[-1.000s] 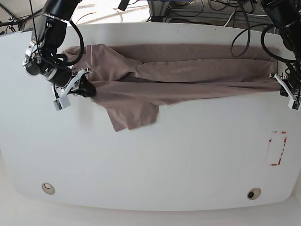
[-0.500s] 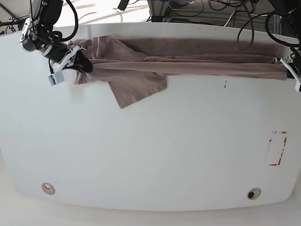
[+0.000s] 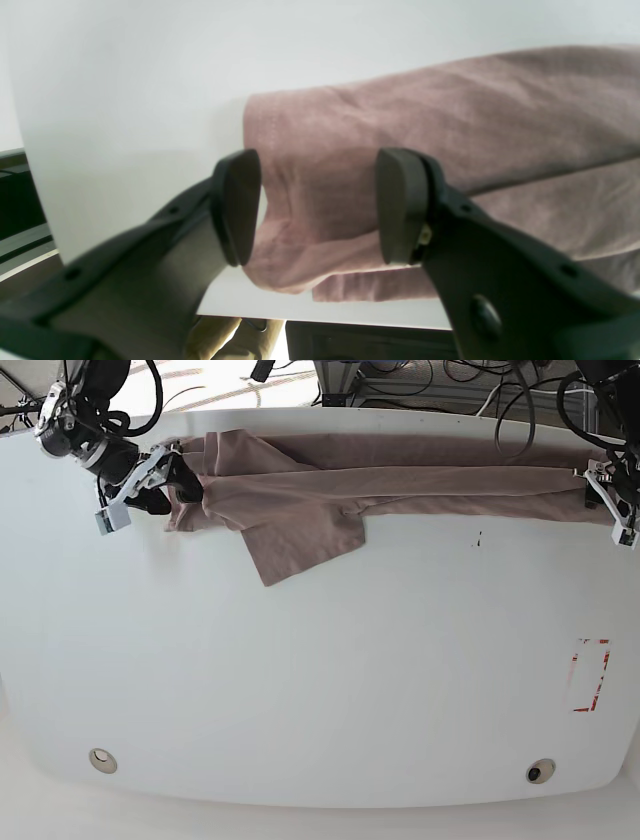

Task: Fold the T-shirt properly
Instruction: 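Fold the sleeve and body over with the right gripper toward the left gripper, then regrasp the loose shirt flap with the right gripper and tuck it in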

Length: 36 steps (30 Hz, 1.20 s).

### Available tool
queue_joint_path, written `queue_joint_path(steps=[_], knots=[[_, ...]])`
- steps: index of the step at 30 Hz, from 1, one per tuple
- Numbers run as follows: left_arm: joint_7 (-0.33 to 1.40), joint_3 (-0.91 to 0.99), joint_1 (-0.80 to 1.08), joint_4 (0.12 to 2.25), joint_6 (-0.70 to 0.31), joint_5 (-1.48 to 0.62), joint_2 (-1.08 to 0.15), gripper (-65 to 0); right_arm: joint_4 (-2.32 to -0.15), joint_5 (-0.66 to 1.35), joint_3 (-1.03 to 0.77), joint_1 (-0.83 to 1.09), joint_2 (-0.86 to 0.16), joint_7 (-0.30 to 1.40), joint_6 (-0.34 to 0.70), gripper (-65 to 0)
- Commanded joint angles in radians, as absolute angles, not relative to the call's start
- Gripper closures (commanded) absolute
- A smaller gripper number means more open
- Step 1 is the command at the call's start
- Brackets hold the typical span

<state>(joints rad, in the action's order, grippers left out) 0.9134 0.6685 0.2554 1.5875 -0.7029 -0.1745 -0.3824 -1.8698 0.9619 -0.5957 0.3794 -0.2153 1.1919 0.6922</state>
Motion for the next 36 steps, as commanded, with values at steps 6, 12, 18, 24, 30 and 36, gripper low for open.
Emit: queue_joint_path(steps=[6,12,18,24,30,36], knots=[[0.898,0.691,0.251,1.732,-0.698,-0.171,-0.348,-34.6,-1.963,0.987,-0.568,0.352,-0.116,1.168,0.698,-39.2],[0.897,0.630,0.251,1.596,-0.698,-0.050,-0.329,-34.4,-1.859,0.886,-0.441,0.335,-0.107,1.167,0.698,-21.7],[0.892,0.628,0.242,1.494,-0.698,-0.007,-0.311,-34.4,-1.707,0.725,-0.435,0.283,-0.114,1.115,0.698,-10.9],[0.892,0.628,0.177,1.481,-0.698,-0.001,-0.305,-34.4,-1.572,0.671,-0.437,0.226,-0.205,1.040,0.698,-11.9],[0.895,0.625,0.090,1.480,-0.698,0.001,-0.266,-34.4,-1.385,0.671,-0.437,0.096,-0.294,0.980,0.698,-11.7],[0.898,0.532,0.056,1.483,-0.698,0.001,-0.263,-34.4,-1.434,0.708,-0.438,0.015,-0.335,1.036,0.698,-12.4]])
